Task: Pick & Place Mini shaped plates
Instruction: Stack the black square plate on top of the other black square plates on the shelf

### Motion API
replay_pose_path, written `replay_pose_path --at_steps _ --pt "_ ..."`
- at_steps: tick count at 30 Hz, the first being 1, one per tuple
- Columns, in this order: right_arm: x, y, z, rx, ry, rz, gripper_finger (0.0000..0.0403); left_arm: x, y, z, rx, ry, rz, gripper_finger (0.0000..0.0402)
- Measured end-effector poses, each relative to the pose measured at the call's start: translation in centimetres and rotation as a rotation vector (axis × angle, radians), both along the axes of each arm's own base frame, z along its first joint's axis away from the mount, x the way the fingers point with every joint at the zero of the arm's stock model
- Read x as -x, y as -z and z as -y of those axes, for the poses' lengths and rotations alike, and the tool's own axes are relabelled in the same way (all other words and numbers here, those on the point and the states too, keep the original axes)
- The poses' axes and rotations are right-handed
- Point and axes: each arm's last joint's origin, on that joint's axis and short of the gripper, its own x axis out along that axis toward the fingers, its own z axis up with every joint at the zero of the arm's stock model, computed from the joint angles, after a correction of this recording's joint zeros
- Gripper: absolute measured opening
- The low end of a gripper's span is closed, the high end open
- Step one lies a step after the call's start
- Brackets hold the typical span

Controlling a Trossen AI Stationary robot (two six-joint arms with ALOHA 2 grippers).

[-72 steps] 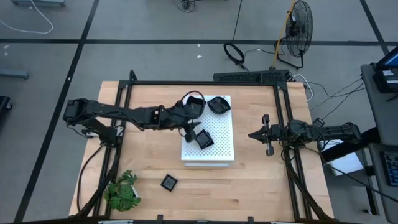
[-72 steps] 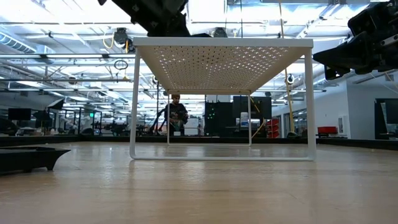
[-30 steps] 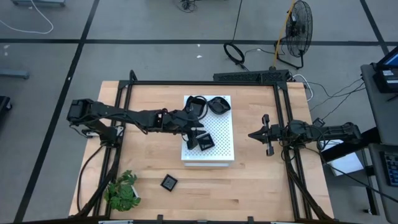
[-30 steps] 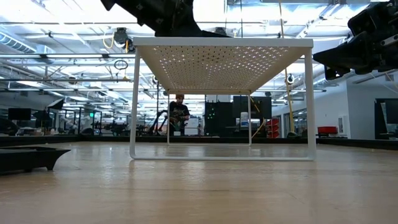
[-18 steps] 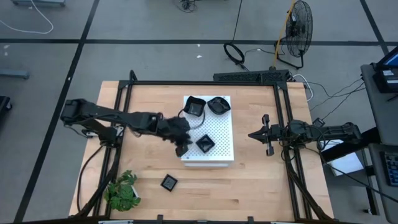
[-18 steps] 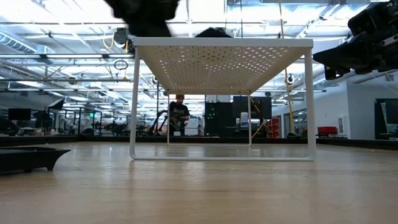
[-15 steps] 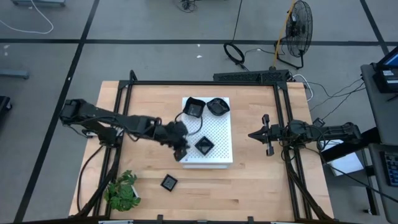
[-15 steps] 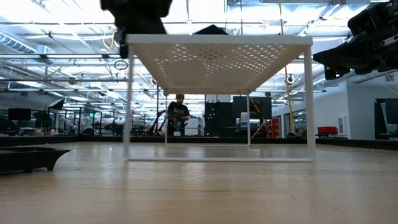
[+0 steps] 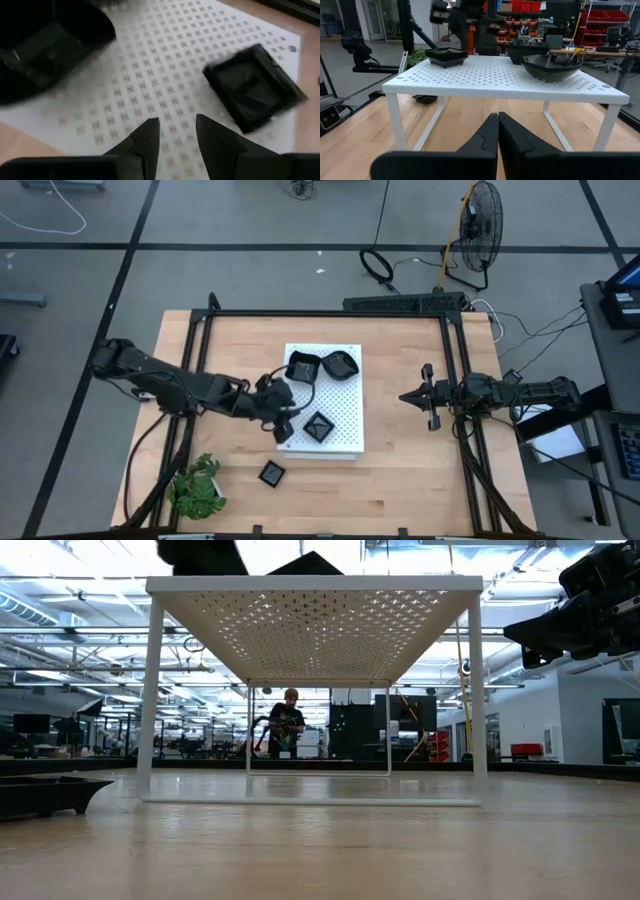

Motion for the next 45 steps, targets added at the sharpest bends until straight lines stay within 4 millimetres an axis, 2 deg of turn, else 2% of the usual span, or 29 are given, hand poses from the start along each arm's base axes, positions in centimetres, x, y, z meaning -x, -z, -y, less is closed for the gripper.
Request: replay_pose_path --at_steps 4,8,12,16,19,23,27,32,36,45 --pt "0.0 0.0 0.0 0.000 0.000 0.000 0.0000 -0.2 0.0 -1.3 -0.010 0.012 -0.020 0.0131" --pt "0.0 0.0 0.0 0.000 0.000 0.000 0.0000 0.2 -1.7 -1.6 0.040 0.046 -0.075 0.0131" --pt "0.0 0.0 0.0 0.000 0.000 0.000 0.0000 2.1 -4.9 -0.1 0.088 0.011 -0.106 0.0131" --pt "0.0 0.0 0.0 0.000 0.000 -0.001 0.0000 3.6 -4.7 2.7 0.230 -0.073 -0.143 0.0131" --pt "0.0 0.0 0.0 0.000 0.000 -0.002 0.0000 4.5 -2.5 5.3 0.329 -0.165 -0.207 0.0131" --pt "0.0 0.0 0.0 0.000 0.000 -0.002 0.0000 4.9 2.8 8.1 0.363 -0.317 -0.338 0.0131" --pt "0.0 0.0 0.0 0.000 0.000 -0.003 0.0000 4.2 7.5 9.8 0.402 -0.351 -0.405 0.0131" --pt "0.0 0.0 0.0 0.000 -0.001 -0.002 0.0000 2.7 10.9 10.8 0.445 -0.338 -0.446 0.0131" --pt "0.0 0.0 0.0 0.000 0.000 -0.002 0.0000 2.1 12.7 11.1 0.487 -0.351 -0.523 0.0131" --pt "0.0 0.0 0.0 0.000 0.000 0.000 0.0000 1.9 12.6 10.8 0.511 -0.360 -0.537 0.0131"
